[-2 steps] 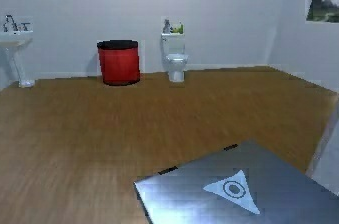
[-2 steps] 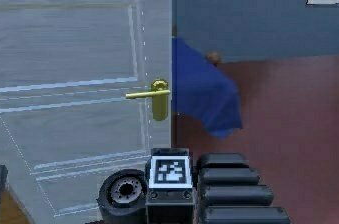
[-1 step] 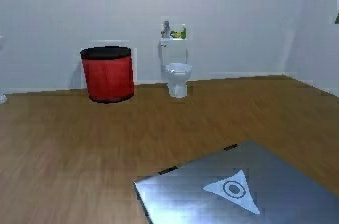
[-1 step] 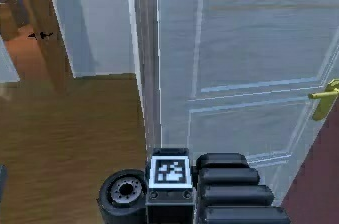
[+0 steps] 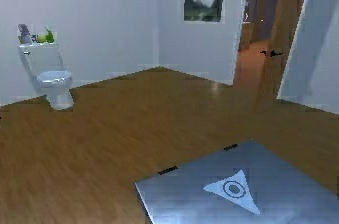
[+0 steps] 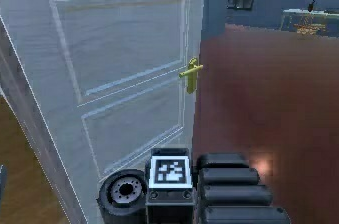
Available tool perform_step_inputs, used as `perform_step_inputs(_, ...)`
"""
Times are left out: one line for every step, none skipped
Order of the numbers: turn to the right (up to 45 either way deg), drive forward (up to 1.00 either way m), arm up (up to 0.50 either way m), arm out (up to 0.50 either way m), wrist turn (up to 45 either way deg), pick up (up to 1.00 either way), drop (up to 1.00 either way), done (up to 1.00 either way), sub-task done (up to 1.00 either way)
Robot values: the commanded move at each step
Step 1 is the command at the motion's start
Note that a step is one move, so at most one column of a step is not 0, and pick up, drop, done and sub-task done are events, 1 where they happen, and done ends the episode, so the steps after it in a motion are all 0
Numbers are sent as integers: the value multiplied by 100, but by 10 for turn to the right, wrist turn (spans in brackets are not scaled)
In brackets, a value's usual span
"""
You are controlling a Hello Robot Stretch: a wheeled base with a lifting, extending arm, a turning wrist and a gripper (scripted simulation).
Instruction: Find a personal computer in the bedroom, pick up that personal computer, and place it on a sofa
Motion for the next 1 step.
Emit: perform_step_inputs(0,75,0,0,0,0,0,0,0)
